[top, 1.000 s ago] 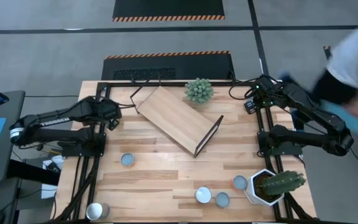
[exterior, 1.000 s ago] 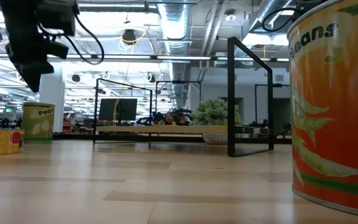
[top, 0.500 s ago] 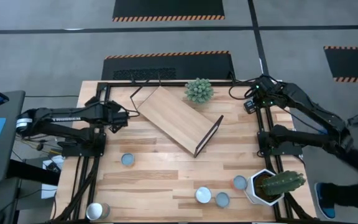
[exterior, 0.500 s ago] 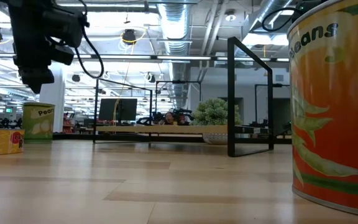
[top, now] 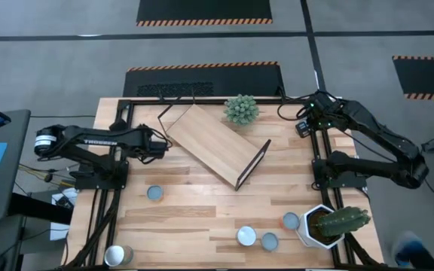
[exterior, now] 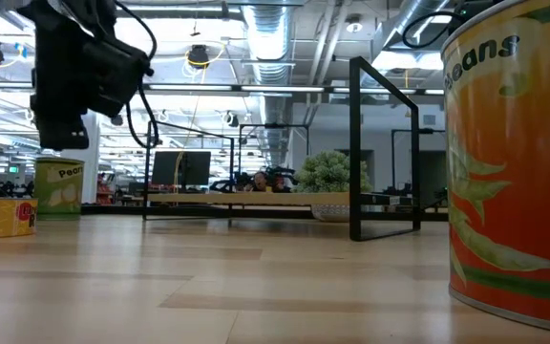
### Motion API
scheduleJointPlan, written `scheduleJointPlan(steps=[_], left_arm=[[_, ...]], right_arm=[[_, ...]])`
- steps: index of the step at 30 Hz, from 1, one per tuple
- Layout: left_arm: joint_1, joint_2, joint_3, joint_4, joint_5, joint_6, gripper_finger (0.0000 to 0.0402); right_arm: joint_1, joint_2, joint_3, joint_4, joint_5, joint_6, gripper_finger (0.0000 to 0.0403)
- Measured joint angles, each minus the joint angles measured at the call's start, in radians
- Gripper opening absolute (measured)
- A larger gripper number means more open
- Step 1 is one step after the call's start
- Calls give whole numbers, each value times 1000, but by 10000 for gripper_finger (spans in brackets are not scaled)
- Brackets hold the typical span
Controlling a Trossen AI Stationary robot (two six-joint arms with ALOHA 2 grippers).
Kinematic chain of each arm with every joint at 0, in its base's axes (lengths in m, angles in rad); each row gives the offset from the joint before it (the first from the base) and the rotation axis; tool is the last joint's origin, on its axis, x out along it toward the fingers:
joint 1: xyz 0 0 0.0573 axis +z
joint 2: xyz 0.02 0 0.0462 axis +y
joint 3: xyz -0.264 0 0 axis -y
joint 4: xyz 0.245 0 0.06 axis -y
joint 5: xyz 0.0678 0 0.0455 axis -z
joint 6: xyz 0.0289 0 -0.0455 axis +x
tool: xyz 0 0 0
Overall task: Pick and place cans onto a shelf
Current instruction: Move the canned pears to the center of the table, then put the canned sliced peaches on the shelf
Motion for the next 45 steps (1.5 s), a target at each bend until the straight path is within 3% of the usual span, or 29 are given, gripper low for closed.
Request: scheduleJointPlan(steps=[8,16,25,34,39,41,45], left_arm=[[0,130,0,21,10,-73,0],[-20,147,26,81,66,-3,0],[-53,93,101,92,236,126,0],[-158,91,162,134,370,205,0],[-206,96,314,215,575,340,0],[-227,96,364,212,567,348,0],[-254,71,394,108,393,240,0]], right_arm=[[0,0,0,0,0,-1,67],[0,0,0,-1,0,-3,67],[0,0,0,0,0,-10,67],[0,0,0,-1,0,-11,67],[0,0,0,0,0,-30,67],[0,0,0,-1,0,-30,67],[0,0,0,-1,0,-31,67]])
